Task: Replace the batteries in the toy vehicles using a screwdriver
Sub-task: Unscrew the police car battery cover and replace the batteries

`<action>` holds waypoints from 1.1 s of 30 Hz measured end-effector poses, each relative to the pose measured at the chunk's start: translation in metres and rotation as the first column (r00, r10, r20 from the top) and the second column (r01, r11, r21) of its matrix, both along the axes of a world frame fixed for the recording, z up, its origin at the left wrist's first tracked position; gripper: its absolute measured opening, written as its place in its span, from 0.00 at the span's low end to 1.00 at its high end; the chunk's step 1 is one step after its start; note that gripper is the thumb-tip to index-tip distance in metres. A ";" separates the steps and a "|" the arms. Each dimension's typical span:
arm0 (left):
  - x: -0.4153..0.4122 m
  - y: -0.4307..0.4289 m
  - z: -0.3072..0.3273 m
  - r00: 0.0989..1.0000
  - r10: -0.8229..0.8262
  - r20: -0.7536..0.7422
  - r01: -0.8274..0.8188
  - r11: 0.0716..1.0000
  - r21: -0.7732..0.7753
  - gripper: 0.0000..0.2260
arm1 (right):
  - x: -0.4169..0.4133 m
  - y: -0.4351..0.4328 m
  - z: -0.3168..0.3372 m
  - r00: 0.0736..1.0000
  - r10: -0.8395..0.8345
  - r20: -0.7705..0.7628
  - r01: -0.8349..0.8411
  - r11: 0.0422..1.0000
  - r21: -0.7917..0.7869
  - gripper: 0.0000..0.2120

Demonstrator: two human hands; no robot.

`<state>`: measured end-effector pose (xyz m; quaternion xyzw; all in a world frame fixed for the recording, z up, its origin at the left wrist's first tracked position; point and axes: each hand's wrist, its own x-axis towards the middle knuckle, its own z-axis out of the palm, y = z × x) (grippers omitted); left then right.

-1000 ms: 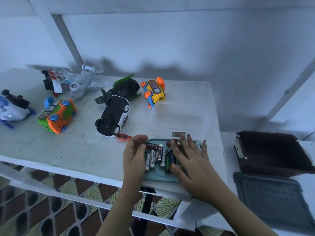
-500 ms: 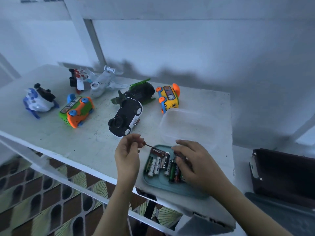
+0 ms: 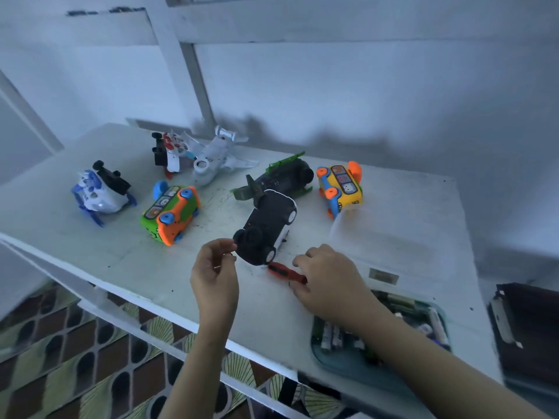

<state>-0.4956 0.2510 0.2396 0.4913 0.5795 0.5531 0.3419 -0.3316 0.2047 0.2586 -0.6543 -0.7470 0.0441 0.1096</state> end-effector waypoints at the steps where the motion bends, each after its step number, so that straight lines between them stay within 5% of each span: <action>1: -0.004 0.007 0.001 1.000 -0.016 -0.022 0.016 1.000 -0.002 0.15 | -0.005 0.005 -0.001 1.000 -0.012 0.018 0.013 1.000 -0.012 0.16; 10: -0.016 0.053 -0.003 0.936 -0.346 -0.063 0.344 0.938 -0.041 0.15 | -0.021 0.017 0.007 0.996 -0.086 0.010 0.086 0.996 0.012 0.10; 13: -0.015 0.060 -0.003 0.875 -0.484 -0.025 0.481 0.873 -0.081 0.15 | -0.019 0.011 0.024 0.976 -0.117 -0.186 0.120 0.993 0.008 0.07; 16: -0.016 0.070 -0.008 0.799 -0.601 -0.019 0.594 0.794 -0.131 0.21 | -0.018 0.007 0.038 0.902 -0.142 -0.407 0.174 0.984 0.041 0.07; 20: -0.021 0.079 -0.010 0.763 -0.635 -0.124 0.620 0.772 -0.141 0.22 | -0.016 0.005 0.045 0.789 -0.153 -0.595 0.321 0.928 0.187 0.19; 29: -0.029 0.072 -0.009 0.659 -0.740 -0.135 0.727 0.672 -0.141 0.31 | -0.032 0.002 0.044 0.623 -0.106 -0.775 0.541 0.774 0.329 0.26; 33: -0.032 0.072 -0.010 0.582 -0.779 -0.233 0.773 0.619 -0.140 0.42 | -0.038 0.004 0.040 0.559 -0.080 -0.825 0.611 0.712 0.344 0.21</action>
